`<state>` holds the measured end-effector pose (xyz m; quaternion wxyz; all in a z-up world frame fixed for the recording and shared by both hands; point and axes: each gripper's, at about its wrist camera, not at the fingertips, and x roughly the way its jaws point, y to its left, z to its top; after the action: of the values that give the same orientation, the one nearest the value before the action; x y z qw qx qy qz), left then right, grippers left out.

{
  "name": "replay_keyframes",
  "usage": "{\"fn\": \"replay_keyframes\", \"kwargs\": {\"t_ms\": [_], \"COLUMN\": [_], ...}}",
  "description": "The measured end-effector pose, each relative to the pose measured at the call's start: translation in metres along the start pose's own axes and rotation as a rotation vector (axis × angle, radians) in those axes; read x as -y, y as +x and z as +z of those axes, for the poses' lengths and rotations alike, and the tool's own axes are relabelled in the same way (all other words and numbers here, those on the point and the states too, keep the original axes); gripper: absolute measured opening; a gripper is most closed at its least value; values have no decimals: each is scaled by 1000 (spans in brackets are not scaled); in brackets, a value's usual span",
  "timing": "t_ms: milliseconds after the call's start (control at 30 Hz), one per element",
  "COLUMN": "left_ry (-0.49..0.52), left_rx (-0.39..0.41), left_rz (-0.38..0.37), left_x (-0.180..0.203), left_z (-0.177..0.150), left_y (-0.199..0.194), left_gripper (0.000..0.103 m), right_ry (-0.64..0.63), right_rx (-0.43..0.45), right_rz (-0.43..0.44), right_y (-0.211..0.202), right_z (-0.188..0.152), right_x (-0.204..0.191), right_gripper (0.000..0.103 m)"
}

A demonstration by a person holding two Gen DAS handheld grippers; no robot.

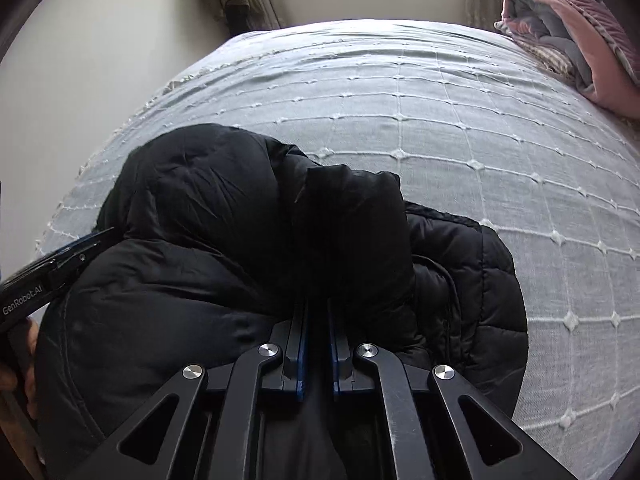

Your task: Fold large clothes

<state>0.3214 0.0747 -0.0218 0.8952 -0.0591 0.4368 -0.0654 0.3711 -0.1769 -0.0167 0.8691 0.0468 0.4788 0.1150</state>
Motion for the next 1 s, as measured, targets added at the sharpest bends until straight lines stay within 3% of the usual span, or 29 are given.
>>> {"fn": "replay_keyframes", "kwargs": {"t_ms": [133, 233, 267, 300, 333, 367, 500, 600, 700, 933, 1000], "left_ry": [-1, -48, -55, -62, -78, -93, -139, -160, -226, -280, -288], "left_rx": [11, 17, 23, 22, 10, -4, -80, -112, -140, -181, -188], "left_rz": [8, -15, -33, -54, -80, -103, -152, -110, -151, -197, -206], "left_x": [-5, -12, -14, -15, -18, -20, -28, -34, -48, -58, -58], "left_z": [-4, -16, -23, -30, -38, -44, -67, -84, -92, -102, -105], "left_y": [-12, -47, -59, -68, -78, -83, -87, -86, -83, -69, -65], "left_gripper": [59, 59, 60, 62, 70, 75, 75, 80, 82, 86, 89], "right_ry": [-7, 15, 26, 44, 66, 81, 194, 340, 438, 366, 345], "right_rx": [26, 53, 78, 110, 142, 166, 134, 56, -42, -131, -128], "right_rz": [-31, -3, 46, 97, 108, 111, 151, 258, 364, 423, 396], "right_y": [-10, -53, -71, -93, -108, -118, -128, -115, -87, -58, -52], "right_z": [-2, -17, -26, -38, -48, -55, -75, -87, -98, -105, -104], "right_x": [-9, -10, -7, 0, 7, 12, 46, 73, 83, 57, 50], "right_gripper": [6, 21, 47, 87, 99, 103, 103, 103, 103, 103, 103]}}
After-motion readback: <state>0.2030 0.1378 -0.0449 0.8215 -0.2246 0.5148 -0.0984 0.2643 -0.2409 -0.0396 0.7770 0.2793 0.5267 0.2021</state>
